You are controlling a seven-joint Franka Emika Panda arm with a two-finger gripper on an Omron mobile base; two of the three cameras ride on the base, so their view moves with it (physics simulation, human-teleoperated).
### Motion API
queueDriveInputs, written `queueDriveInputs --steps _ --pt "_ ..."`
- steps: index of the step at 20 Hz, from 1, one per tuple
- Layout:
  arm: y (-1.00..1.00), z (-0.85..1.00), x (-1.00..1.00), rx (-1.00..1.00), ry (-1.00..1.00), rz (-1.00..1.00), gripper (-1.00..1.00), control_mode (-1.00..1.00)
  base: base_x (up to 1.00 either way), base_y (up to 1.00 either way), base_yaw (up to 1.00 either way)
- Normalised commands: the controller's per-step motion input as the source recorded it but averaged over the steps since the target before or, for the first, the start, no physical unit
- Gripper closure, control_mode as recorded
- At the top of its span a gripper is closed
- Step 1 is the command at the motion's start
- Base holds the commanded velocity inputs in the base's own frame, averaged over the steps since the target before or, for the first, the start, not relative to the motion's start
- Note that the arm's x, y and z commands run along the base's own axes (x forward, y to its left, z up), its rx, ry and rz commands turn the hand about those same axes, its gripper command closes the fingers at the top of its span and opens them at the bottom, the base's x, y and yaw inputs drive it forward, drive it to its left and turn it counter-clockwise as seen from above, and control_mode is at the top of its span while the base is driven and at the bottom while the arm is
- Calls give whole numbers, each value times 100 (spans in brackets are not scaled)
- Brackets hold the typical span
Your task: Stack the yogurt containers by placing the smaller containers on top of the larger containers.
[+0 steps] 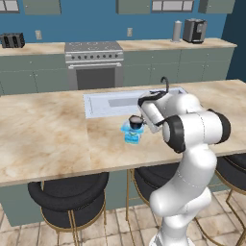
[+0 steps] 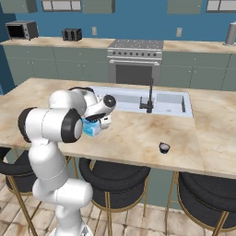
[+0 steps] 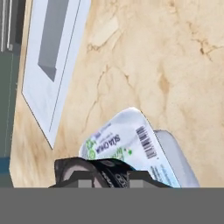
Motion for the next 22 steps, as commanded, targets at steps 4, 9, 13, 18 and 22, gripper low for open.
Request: queueDriveInputs --steps 4,9,13,18,22 --pt "18 -7 4 0 0 0 100 -100 0 0 0" --pt "14 -2 0 0 0 0 -100 -100 0 0 0" --pt "-1 0 -6 0 -1 0 -100 -100 0 0 0" --pt "-28 7 -12 1 -4 -3 -100 -100 0 0 0" --pt "-35 37 -14 0 -2 -7 -100 -100 0 0 0"
